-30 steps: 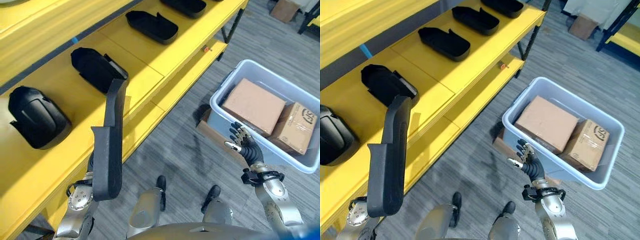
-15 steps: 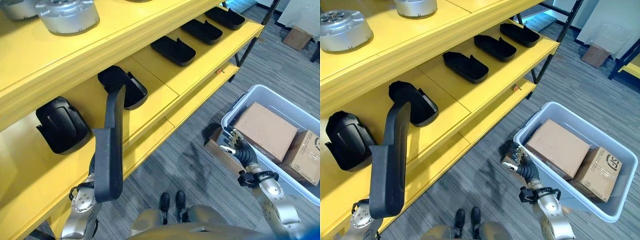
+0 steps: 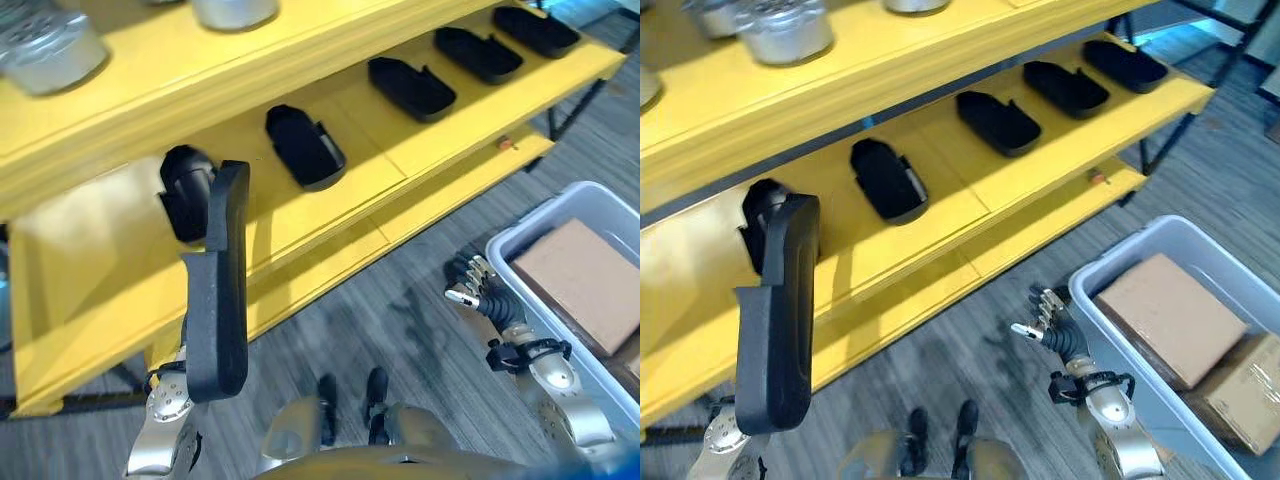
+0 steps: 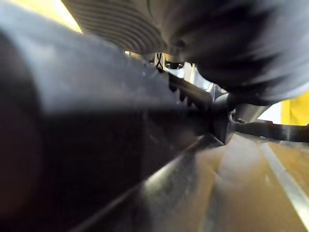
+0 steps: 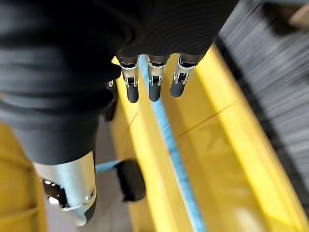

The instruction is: Move parts from the plastic box to the shelf.

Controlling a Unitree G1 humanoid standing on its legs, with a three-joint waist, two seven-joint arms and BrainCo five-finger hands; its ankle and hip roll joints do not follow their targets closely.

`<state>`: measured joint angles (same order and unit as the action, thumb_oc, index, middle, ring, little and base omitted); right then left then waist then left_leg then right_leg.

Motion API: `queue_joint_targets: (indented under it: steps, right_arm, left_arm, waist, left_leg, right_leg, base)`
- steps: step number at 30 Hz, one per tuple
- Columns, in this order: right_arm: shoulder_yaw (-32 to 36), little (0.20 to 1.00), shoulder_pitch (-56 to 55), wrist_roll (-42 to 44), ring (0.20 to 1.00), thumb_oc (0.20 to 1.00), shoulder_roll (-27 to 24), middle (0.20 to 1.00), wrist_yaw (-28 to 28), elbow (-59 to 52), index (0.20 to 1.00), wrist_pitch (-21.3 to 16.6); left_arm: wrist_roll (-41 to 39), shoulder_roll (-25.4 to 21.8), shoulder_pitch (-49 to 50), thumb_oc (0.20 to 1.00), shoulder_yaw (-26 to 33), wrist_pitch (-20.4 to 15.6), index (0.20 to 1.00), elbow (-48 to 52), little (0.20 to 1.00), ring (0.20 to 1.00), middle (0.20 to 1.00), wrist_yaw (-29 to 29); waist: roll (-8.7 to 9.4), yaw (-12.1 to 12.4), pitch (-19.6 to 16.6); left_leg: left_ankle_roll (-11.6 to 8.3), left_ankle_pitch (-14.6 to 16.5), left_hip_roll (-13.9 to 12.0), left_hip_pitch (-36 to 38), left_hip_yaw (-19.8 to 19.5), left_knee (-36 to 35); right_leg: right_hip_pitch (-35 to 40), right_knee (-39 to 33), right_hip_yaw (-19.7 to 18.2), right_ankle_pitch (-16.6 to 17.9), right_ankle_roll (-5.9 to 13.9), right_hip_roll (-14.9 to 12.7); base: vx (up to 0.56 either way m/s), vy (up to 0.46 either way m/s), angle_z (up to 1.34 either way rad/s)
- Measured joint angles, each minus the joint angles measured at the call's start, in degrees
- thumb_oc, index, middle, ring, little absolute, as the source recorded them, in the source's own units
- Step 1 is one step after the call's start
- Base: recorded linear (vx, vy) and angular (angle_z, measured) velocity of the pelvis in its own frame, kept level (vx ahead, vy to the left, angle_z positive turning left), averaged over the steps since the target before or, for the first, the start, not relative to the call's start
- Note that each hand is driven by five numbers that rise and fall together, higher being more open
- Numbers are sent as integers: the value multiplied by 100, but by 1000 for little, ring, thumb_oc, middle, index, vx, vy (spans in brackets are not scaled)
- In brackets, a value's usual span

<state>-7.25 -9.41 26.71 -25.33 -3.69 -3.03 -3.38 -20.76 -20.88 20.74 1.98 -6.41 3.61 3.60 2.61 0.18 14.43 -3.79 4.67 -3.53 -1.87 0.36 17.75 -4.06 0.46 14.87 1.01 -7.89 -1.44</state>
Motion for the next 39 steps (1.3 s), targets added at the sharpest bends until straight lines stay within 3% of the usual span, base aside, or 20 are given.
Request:
queue_joint_targets:
  steps: [2,4,5,6,7,8,9,11,12,15,16,18,19,23,26,34,39]
  right_arm:
    - [55,1000,-61,1,1000,1000,0,1000,32,-3,1000,1]
    - [242,1000,-174,1,1000,1000,80,1000,63,1,1000,-1]
    - [449,1000,-201,2,1000,1000,90,1000,178,15,1000,-1]
    - [543,1000,-186,2,1000,1000,19,1000,228,30,1000,-1]
    - [560,1000,-197,2,1000,1000,-42,1000,245,28,1000,-11]
    - [565,1000,-203,1,1000,1000,-181,1000,251,10,1000,-14]
    - [666,1000,-199,1,1000,1000,-247,1000,271,14,1000,-13]
    - [683,1000,-388,2,1000,1000,-173,1000,326,15,1000,-14]
    - [650,1000,-457,2,1000,1000,-24,1000,325,18,1000,-9]
    - [539,1000,-588,2,1000,1000,450,1000,318,22,1000,-8]
    - [499,1000,-603,3,1000,1000,595,1000,306,23,1000,-6]
    - [360,1000,-675,0,1000,1000,686,1000,239,81,1000,8]
    - [299,1000,-698,-4,1000,1000,761,1000,199,178,1000,20]
    - [223,1000,-600,-52,1000,1000,727,1000,150,189,1000,65]
    - [210,1000,-534,-54,1000,1000,733,1000,126,216,1000,75]
    - [77,1000,-486,-109,1000,1000,584,1000,10,285,1000,186]
    - [-267,1000,47,-106,1000,1000,510,1000,33,277,1000,193]
  left_arm:
    - [5,-6,-162,200,-10,2,200,-84,200,200,200,-1]
    - [2,-5,-463,200,-36,2,200,-168,200,200,200,3]
    - [-2,0,-806,200,-156,15,200,-328,200,200,200,9]
    - [-2,31,-887,200,-279,53,200,-342,200,200,200,5]
    - [5,39,-868,200,-327,59,200,-337,200,200,200,-3]
    - [4,93,-822,200,-357,62,200,-312,200,200,200,-7]
    - [4,192,-732,200,-364,75,200,-313,200,200,200,-21]
    - [4,232,-731,200,-370,90,200,-232,200,200,200,-73]
    - [5,164,-731,200,-350,90,200,-187,200,200,200,-73]
    - [7,-76,-404,200,-230,93,200,-165,200,200,200,-68]
    - [17,-191,-299,200,-175,95,200,-170,200,200,200,-71]
    - [20,-326,-119,200,-48,96,200,-168,200,200,200,-62]
    - [22,-424,-37,200,73,99,200,-174,200,200,200,-55]
    - [253,-525,20,200,90,101,200,-173,200,200,200,-46]
    - [453,-539,6,200,90,102,200,-180,200,200,200,75]
    - [978,-554,-598,200,30,106,200,-591,200,200,200,299]
    - [1478,-888,-1985,200,-47,174,200,-828,200,200,200,837]
  waist:
    - [26,-254,20]
    - [-7,-403,32]
    - [-105,-458,80]
    - [-325,-554,62]
    - [-490,-583,31]
    - [-711,-594,17]
    - [-929,-595,-18]
    - [-997,-678,-72]
    - [-836,-589,-63]
    - [-466,-437,-201]
    - [-334,-340,-250]
    - [-165,-252,-362]
    - [46,-87,-476]
    - [229,-58,-576]
    - [347,-5,-611]
    - [404,-89,-543]
    - [609,-109,204]
  left_leg:
    - [-60,-13,-569,203,249,-8]
    - [-333,-202,-1522,404,717,-564]
    - [-491,-396,-1997,439,696,-1088]
    - [-622,-570,-2114,590,513,-1579]
    - [-485,-691,-1991,600,351,-1628]
    - [-204,-919,-1783,564,121,-1540]
    - [-151,-599,-1657,524,448,-1467]
    - [-43,-11,-1396,521,515,-1708]
    - [-211,-46,-1166,509,522,-1757]
    - [-249,-61,-555,580,497,-1773]
    - [-261,-51,-405,595,496,-1756]
    - [-236,1,-274,617,444,-1709]
    - [-204,55,-130,578,357,-1650]
    - [-186,44,-91,550,39,-1662]
    - [-201,55,-75,482,5,-1652]
    - [-321,10,-339,352,-55,-1635]
    - [-434,-46,-523,-240,-97,-1232]
  right_leg:
    - [-9,7,418,25,-20,-116]
    - [-201,109,699,21,-10,-215]
    - [-376,171,762,17,96,-334]
    - [-352,76,787,163,406,-447]
    - [-351,35,759,261,566,-473]
    - [-354,-13,671,388,755,-482]
    - [-338,-13,648,569,879,-515]
    - [-363,-2,598,724,1123,-760]
    - [-371,-47,466,799,1232,-990]
    - [-267,-226,168,922,1308,-1466]
    - [-220,-217,123,1069,1451,-1631]
    - [-126,-230,175,1108,1510,-1810]
    - [-59,-225,338,1128,1558,-1945]
    - [102,-163,637,1130,1566,-2046]
    - [125,-171,711,981,1762,-2071]
    - [51,-161,794,910,1797,-1815]
    - [-448,-70,786,1056,1606,-1634]
  base:
    - [-30,153,82]
    - [-42,233,99]
    - [-46,262,99]
    - [37,395,77]
    - [29,351,38]
    - [28,367,11]
    - [15,304,40]
    - [19,318,64]
    - [38,336,38]
    - [51,369,21]
    - [14,215,14]
    - [25,212,24]
    - [36,236,38]
    - [32,158,41]
    - [37,67,12]
    - [-13,-8,1]
    - [-106,-45,-4]
